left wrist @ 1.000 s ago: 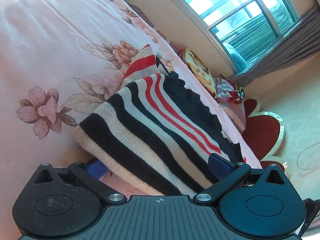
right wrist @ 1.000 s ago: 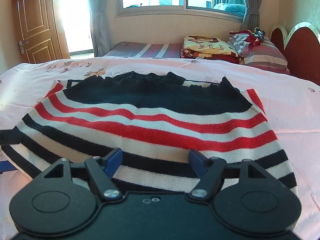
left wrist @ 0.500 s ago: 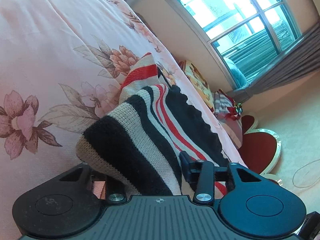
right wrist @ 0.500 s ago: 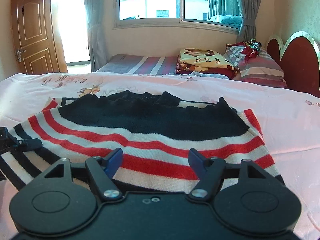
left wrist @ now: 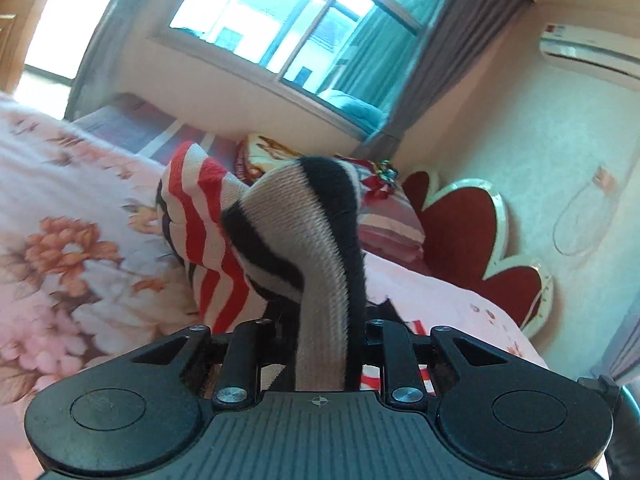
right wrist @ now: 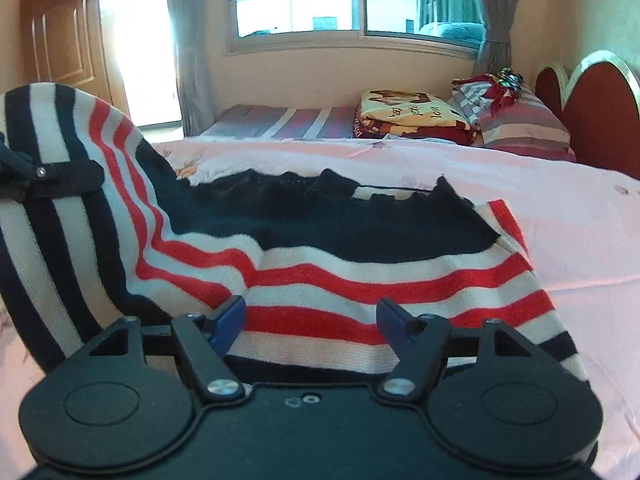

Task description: Fold small clothes

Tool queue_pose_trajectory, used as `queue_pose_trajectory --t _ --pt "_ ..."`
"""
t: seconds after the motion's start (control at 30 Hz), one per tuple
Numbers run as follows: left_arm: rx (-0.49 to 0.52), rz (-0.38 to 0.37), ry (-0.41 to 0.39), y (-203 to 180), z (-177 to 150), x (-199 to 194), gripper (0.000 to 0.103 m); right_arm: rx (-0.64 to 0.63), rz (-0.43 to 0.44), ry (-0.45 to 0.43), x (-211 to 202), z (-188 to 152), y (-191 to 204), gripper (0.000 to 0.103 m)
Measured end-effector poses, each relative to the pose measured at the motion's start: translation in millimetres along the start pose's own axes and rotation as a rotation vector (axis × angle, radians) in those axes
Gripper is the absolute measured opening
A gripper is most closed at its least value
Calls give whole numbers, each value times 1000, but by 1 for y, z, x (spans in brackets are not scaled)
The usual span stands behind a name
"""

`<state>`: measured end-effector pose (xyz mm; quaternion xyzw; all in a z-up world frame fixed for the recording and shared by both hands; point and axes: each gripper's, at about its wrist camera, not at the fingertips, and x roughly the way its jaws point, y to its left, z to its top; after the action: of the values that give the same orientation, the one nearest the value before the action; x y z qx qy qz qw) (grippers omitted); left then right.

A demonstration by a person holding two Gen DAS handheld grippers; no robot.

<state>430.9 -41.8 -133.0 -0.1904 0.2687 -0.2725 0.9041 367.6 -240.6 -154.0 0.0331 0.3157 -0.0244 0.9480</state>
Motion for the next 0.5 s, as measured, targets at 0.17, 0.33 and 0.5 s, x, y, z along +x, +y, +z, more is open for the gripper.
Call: queue_pose_trajectory --t 0.17,0.33,0.5 --pt "125 -150 79 -63 -2 38 22 136 -32 -40 -40 0 -59 71" --pt "243 -202 250 -113 -43 79 23 251 -97 -33 -73 -14 -115 71" --pt "351 -161 292 -134 -60 69 54 319 -136 -22 -92 -31 -144 71"
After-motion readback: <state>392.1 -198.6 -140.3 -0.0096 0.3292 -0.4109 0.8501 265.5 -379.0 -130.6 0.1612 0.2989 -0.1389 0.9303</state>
